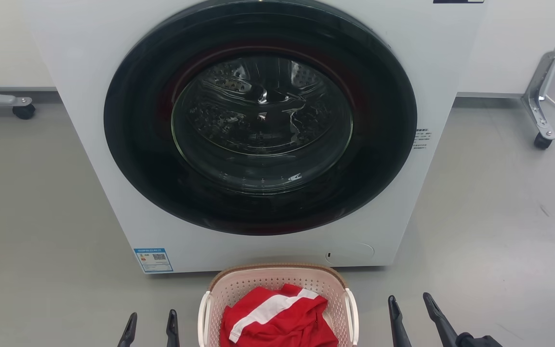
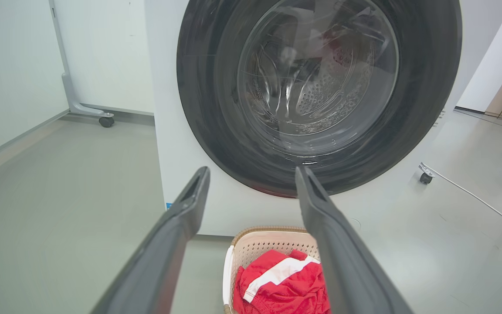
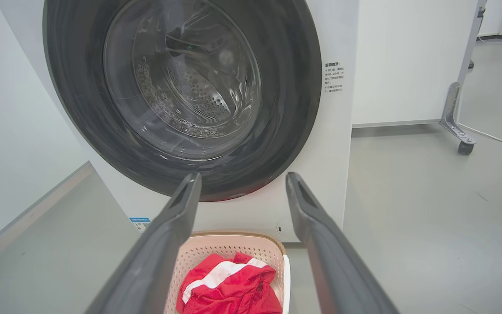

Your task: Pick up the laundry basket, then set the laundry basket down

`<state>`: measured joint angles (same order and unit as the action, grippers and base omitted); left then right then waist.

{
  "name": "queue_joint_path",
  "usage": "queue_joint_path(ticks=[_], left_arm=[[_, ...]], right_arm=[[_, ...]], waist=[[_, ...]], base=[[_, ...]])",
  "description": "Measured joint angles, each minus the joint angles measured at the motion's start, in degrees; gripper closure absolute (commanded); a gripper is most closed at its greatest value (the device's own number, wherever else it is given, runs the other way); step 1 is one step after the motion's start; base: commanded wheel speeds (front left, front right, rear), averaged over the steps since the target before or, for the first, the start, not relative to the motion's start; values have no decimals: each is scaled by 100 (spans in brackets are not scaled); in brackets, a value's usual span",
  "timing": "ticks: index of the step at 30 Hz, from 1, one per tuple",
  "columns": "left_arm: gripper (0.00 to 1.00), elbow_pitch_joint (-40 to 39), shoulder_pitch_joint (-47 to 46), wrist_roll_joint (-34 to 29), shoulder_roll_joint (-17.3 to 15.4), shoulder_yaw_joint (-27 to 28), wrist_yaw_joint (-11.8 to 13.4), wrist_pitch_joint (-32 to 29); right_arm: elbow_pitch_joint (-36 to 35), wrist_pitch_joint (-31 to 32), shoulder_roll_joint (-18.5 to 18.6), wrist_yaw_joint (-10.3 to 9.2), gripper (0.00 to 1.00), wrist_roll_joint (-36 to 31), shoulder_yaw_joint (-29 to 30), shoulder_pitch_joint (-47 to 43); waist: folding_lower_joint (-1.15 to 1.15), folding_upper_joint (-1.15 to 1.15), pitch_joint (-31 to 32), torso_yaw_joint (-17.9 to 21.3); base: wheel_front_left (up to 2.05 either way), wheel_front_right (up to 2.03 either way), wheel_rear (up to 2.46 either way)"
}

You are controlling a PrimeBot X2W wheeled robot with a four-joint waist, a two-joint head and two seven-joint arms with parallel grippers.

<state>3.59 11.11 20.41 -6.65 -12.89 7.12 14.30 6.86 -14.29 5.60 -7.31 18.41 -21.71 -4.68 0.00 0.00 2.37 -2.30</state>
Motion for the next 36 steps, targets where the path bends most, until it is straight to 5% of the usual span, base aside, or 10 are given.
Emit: queue_joint_path(ticks=[27,28,36], left_arm=[[0,-179,76,-201,40,125,0,0],[100,-147,80,-201,42,121,-3,-3],[100,147,119,-165,63,120,-16,-56]], right_arm=[[-207,-1,-118,0,0,-292,189,-122],[-174,9,-115,0,100,-290,186,-122],[116,35,-116,23,100,-252,205,-287]], waist=[[0,0,20,-3],[0,0,22,-4],[0,0,18,0]], base=[[0,0,0],[0,0,0],[0,0,0]])
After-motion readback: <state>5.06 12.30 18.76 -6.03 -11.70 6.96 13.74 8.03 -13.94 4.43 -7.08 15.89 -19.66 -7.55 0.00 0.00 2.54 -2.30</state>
